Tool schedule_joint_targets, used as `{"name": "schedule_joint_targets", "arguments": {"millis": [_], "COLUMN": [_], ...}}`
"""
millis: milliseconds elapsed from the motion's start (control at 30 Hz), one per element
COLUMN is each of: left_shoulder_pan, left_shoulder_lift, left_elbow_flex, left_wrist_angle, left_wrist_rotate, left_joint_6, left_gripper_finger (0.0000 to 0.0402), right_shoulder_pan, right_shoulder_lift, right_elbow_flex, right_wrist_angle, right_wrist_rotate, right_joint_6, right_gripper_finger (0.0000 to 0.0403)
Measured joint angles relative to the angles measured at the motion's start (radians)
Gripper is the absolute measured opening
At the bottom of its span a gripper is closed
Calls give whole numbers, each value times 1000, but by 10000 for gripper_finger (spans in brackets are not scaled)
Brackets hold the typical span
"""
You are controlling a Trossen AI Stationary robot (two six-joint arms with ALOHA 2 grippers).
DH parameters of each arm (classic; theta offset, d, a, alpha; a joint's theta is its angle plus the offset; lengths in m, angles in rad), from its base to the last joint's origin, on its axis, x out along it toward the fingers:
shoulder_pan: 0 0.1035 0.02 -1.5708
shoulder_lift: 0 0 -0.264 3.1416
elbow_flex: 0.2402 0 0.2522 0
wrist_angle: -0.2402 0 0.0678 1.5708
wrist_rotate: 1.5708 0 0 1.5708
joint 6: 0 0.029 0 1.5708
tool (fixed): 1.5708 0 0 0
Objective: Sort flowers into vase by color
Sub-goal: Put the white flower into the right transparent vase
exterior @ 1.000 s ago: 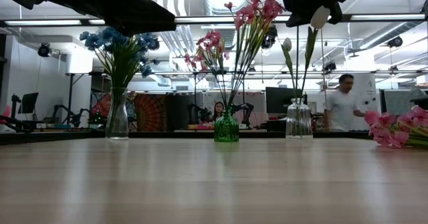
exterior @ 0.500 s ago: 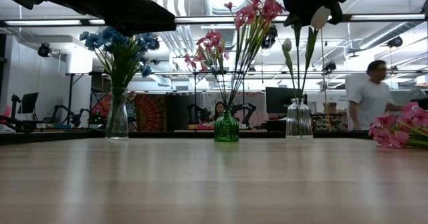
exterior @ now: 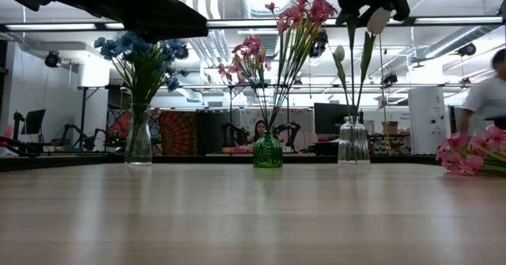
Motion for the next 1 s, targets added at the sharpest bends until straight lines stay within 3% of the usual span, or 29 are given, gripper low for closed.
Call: {"name": "schedule_joint_targets", "arguments": {"millis": [467, 1000], "left_shoulder_pan": [0, 0], "left_shoulder_lift": [0, 0], "left_elbow_flex": [0, 0], "left_wrist_angle": [1, 2], "left_wrist_rotate": [-45, -46], "left_joint_6": [0, -9], "left_gripper_finger": [212, 212], "right_shoulder_pan": [0, 0], "right_shoulder_lift": [0, 8], "right_elbow_flex": [3, 3], "right_wrist_angle": [-80, -185], "right_wrist_rotate": [46, -68], "right_joint_6": [19, 95], "right_gripper_finger": [324, 326]}}
